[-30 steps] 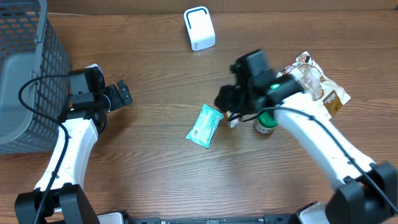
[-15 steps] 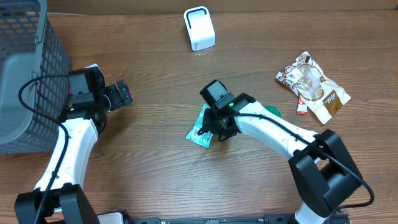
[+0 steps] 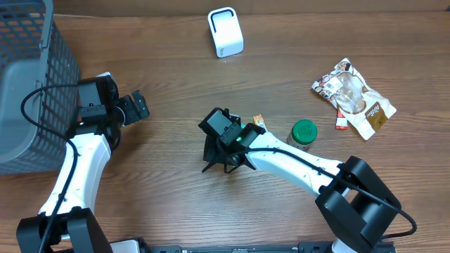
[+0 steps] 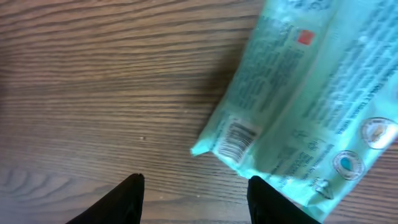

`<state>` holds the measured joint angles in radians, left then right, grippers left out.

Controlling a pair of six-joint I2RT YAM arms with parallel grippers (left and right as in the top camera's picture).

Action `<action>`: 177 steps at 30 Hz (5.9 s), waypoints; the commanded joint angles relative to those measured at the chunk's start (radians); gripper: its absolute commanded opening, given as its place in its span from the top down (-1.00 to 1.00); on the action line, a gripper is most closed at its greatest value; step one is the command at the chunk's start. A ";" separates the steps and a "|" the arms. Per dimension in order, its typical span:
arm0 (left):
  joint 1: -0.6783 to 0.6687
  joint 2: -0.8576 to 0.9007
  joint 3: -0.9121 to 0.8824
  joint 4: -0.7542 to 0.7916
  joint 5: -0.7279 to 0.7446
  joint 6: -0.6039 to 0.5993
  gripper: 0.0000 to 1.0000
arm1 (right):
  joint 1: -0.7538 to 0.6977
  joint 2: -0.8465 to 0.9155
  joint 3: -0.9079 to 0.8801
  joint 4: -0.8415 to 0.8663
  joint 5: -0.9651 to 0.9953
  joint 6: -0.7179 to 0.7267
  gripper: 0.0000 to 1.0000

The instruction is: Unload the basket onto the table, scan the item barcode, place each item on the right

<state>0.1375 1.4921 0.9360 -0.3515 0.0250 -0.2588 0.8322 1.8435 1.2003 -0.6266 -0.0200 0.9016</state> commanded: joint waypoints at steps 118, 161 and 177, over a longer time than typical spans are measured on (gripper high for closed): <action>-0.294 0.296 -0.050 -0.115 0.372 -0.018 0.90 | -0.198 0.188 0.062 -0.002 -0.220 -0.348 -0.13; 0.058 0.279 0.172 -0.172 0.124 0.053 -1.00 | -0.216 -0.015 0.129 0.159 -0.111 -0.650 0.93; 0.058 0.279 0.172 -0.172 0.121 0.053 -1.00 | -0.237 -0.020 0.596 0.067 0.238 -1.438 0.93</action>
<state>0.1905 1.7657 1.0943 -0.5266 0.1669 -0.2249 0.5980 1.8496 1.7706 -0.5888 0.1204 -0.2672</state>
